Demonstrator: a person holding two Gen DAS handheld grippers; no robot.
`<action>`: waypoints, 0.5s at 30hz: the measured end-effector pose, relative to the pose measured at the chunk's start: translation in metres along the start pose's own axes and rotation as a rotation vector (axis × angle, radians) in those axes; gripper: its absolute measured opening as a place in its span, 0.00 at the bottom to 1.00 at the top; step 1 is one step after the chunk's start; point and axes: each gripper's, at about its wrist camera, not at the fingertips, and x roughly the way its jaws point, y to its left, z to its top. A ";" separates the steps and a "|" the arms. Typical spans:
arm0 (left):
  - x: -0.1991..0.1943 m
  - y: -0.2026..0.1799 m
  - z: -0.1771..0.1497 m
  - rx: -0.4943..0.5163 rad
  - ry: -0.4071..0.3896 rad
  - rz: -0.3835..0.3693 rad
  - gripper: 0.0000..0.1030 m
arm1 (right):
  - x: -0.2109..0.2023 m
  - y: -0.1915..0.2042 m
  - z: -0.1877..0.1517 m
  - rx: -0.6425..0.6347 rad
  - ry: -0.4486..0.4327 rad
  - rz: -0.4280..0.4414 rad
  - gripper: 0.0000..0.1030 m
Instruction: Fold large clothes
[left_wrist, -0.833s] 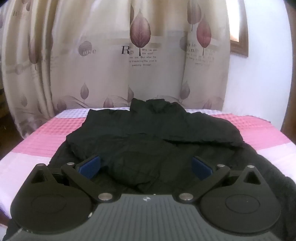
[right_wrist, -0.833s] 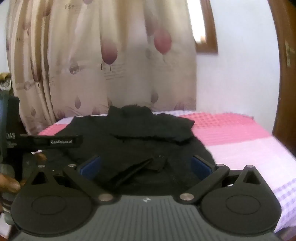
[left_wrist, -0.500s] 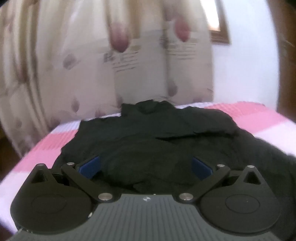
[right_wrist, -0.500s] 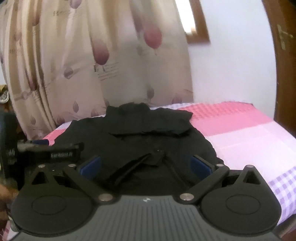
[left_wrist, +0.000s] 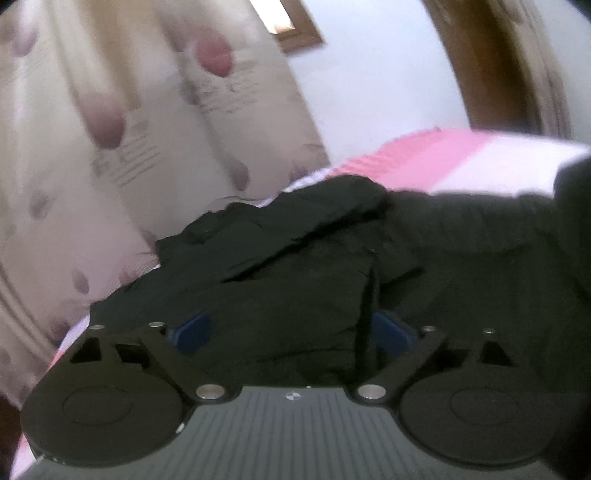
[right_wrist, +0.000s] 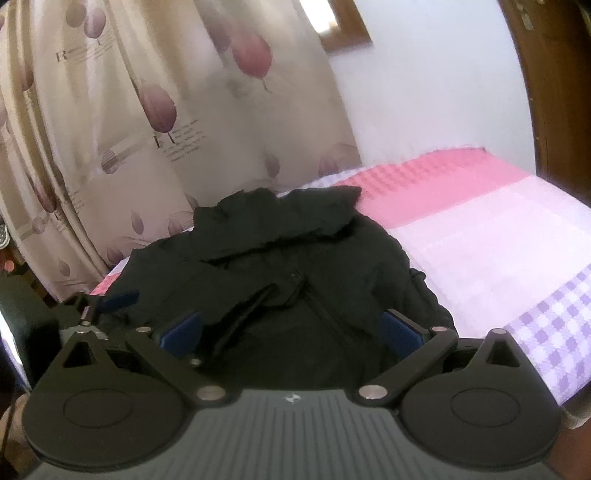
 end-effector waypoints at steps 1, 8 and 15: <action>0.007 -0.002 0.000 0.012 0.018 -0.002 0.82 | 0.000 -0.001 0.000 0.004 0.003 0.000 1.00; 0.043 -0.003 -0.003 0.036 0.106 -0.049 0.23 | 0.000 -0.003 0.003 0.025 0.011 -0.011 1.00; 0.027 0.065 0.005 -0.222 0.070 0.119 0.14 | -0.001 -0.003 0.003 0.030 0.012 -0.018 1.00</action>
